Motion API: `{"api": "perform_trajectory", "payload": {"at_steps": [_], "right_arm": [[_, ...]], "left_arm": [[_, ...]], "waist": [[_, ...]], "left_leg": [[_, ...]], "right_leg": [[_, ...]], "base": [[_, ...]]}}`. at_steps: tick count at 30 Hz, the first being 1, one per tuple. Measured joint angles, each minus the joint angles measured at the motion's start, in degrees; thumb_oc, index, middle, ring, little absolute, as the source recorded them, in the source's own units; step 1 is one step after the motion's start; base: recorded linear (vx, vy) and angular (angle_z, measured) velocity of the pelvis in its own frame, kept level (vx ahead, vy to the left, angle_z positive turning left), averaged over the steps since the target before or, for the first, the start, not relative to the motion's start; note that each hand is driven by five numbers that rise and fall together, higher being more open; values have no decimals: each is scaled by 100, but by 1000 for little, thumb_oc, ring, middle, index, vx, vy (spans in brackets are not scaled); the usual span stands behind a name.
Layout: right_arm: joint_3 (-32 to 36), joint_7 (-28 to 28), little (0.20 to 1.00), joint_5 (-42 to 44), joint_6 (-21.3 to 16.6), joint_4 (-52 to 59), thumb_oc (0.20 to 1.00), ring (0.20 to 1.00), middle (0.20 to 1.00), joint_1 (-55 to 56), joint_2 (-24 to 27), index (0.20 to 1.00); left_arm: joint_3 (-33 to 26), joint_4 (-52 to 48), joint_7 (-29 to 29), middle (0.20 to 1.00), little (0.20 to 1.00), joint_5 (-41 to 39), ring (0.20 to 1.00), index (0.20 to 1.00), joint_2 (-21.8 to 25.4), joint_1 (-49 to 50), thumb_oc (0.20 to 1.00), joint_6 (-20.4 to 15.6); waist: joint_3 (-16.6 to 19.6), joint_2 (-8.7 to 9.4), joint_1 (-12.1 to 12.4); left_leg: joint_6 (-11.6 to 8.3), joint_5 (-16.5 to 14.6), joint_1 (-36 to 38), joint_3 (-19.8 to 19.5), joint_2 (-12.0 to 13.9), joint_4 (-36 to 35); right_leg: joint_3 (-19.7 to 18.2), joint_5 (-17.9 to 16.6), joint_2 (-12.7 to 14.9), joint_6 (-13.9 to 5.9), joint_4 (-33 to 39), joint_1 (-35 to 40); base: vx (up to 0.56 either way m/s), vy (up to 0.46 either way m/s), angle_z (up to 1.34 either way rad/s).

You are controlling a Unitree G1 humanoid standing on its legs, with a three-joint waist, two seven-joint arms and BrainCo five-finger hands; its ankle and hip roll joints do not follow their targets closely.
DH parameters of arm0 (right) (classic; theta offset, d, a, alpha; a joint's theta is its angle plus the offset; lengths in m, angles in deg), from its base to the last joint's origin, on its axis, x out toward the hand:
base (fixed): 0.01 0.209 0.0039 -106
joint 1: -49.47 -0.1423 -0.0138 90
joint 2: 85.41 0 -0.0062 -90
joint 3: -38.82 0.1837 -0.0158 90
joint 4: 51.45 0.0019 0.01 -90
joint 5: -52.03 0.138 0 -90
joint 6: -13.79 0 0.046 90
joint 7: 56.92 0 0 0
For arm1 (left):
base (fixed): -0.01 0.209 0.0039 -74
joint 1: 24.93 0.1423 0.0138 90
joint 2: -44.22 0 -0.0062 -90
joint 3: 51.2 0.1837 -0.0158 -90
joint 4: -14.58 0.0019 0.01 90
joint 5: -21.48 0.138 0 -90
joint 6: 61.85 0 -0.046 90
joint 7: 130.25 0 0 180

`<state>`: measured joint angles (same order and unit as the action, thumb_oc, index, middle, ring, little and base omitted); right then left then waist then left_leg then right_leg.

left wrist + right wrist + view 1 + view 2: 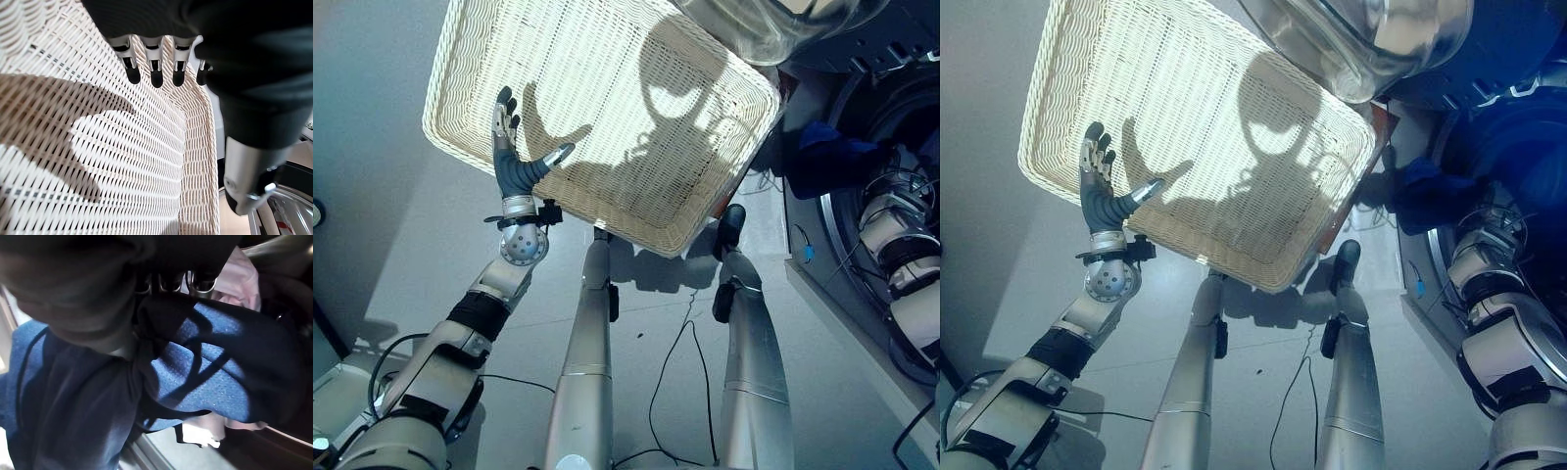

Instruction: Put the clothes into the washing machine.

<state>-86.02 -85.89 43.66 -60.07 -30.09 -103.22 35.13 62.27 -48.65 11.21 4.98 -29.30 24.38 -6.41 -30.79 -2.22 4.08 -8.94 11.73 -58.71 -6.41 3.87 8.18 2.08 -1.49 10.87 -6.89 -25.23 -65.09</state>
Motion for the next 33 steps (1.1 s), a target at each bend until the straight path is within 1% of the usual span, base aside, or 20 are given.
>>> {"api": "perform_trajectory", "payload": {"at_steps": [3,4,5,6,8,9,11,12,14,15,16,17,18,22,25,28,30,31,32,33], "right_arm": [[8,-35,200,150,-31,23,200,200,200,59,0,200],[128,-66,200,557,-109,48,200,200,200,86,-1,200],[398,-165,200,1130,-204,91,200,200,200,123,-7,200],[558,-216,200,1396,-251,109,200,200,200,160,-10,200],[1280,-519,200,2517,-437,213,200,200,200,298,-10,200],[1687,-650,200,3049,-609,266,200,200,200,386,-10,200],[2594,-991,200,4468,-1085,237,200,200,200,698,90,200],[2814,-1104,200,4867,-1216,235,200,200,200,829,153,200],[3494,-1478,200,6011,-1713,235,200,200,200,1207,475,200],[3654,-1597,200,6296,-1844,228,200,200,200,1276,559,200],[3778,-1854,200,6722,-2121,191,200,200,200,1348,746,200],[3826,-2001,200,6932,-2282,176,200,200,200,1380,844,200],[3857,-2275,200,7262,-2635,258,200,200,200,1278,837,200],[3864,-2453,200,7804,-2981,258,200,200,200,1212,868,200],[3861,-2608,200,7811,-3171,224,200,200,200,1181,881,200],[3801,-2650,200,7693,-3196,144,200,200,200,1005,840,200],[3588,-2658,200,7651,-3196,20,200,200,200,826,825,200],[3540,-2658,504,7652,-3185,-24,504,504,504,761,824,504],[3475,-2656,614,7652,-3165,-32,614,614,614,725,823,614],[3381,-2628,1000,7651,-3098,-51,1000,1000,1000,706,822,1000]], "left_arm": [[0,-1,0,1000,1000,0,1000,1000,-1,0,1000,0],[-1,-1,0,1000,1000,0,1000,1000,-1,-1,1000,0],[-3,-1,2,1000,1000,0,1000,1000,-1,1,1000,0],[-8,-1,4,1000,1000,-1,1000,1000,0,5,1000,0],[-32,0,22,1000,1000,-1,1000,1000,5,30,1000,-3],[-85,-8,49,1000,1000,6,1000,1000,11,74,1000,-22],[-347,-37,74,1000,1000,-1,1000,1000,47,347,1000,-120],[-403,-67,72,1000,1000,-1,1000,1000,69,451,1000,-123],[-447,-195,50,1000,1000,-1,1000,1000,247,751,1000,-129],[-451,-236,32,1000,1000,0,1000,1000,298,829,1000,-130],[-452,-303,-13,1000,1000,-2,1000,1000,374,947,1000,-130],[-445,-316,-29,1000,1000,0,1000,1000,406,976,1000,-127],[-423,-388,-46,1000,1000,0,1000,1000,367,894,1000,-122],[-389,-455,-122,1000,1000,-1,1000,1000,443,709,1000,-114],[-369,-444,-149,1000,1000,-9,1000,1000,590,552,1000,-110],[-367,-379,-144,1000,1000,-51,1000,1000,675,464,1000,-109],[-349,-224,-128,1000,1000,-66,1000,1000,675,353,1000,-108],[-329,-189,-111,1000,1000,-74,1000,1000,677,322,1000,-106],[-320,-184,-105,1000,1000,-80,1000,1000,677,323,1000,-107],[-267,-173,-104,1000,1000,-135,1000,1000,678,318,1000,-106]], "waist": [[0,0,-6],[0,0,-6],[0,0,-12],[0,0,-20],[0,1,-20],[-1,2,-17],[-3,7,-34],[-2,9,-35],[-10,24,-66],[-11,26,-79],[-10,29,-144],[-13,38,-202],[-16,43,-158],[-21,75,-188],[-24,80,-221],[-25,81,-297],[-24,80,-330],[-24,80,-326],[-23,78,-322],[-23,78,-323]], "left_leg": [[0,0,0,-1,1,0],[0,0,0,-1,2,0],[0,0,0,-1,2,0],[0,0,0,-1,2,1],[-1,-1,1,-1,4,3],[-1,-1,2,-1,5,11],[1,-4,37,-4,14,38],[9,-10,51,-6,18,36],[12,-14,97,-9,28,37],[12,-14,105,-9,37,39],[16,-16,112,-16,44,51],[24,-21,112,-19,55,52],[35,-28,87,-11,76,46],[31,-23,64,-6,80,39],[32,-22,52,2,78,28],[37,-25,50,6,69,26],[40,-26,64,20,70,28],[40,-26,78,26,70,36],[41,-24,83,28,71,36],[47,-17,84,29,71,36]], "right_leg": [[0,1,-2,0,0,0],[1,1,-2,0,0,0],[1,2,-2,0,0,0],[0,1,-2,0,-1,1],[0,1,-3,2,0,3],[1,-4,-5,8,5,11],[11,-16,-19,25,37,99],[19,-16,-23,25,51,126],[25,-26,-36,15,103,203],[26,-46,-49,8,142,227],[40,-56,-58,-14,184,270],[50,-76,-69,-23,226,291],[49,-141,-96,-17,318,287],[41,-217,-107,3,421,305],[34,-276,-109,2,513,323],[34,-289,-100,-4,537,330],[29,-310,-95,-1,546,330],[23,-322,-98,5,545,333],[19,-329,-99,5,546,336],[19,-337,-98,5,547,337]], "base": [[0,0,0],[0,0,0],[0,0,0],[0,0,0],[0,0,0],[0,0,0],[0,0,0],[15,-38,2],[5,-46,-1],[-9,-38,-4],[-6,-26,-4],[-7,-23,-8],[-6,-14,-8],[-2,-4,-3],[-5,1,-1],[-5,11,-1],[5,10,-2],[-1,10,-4],[0,0,0],[0,0,0]]}}
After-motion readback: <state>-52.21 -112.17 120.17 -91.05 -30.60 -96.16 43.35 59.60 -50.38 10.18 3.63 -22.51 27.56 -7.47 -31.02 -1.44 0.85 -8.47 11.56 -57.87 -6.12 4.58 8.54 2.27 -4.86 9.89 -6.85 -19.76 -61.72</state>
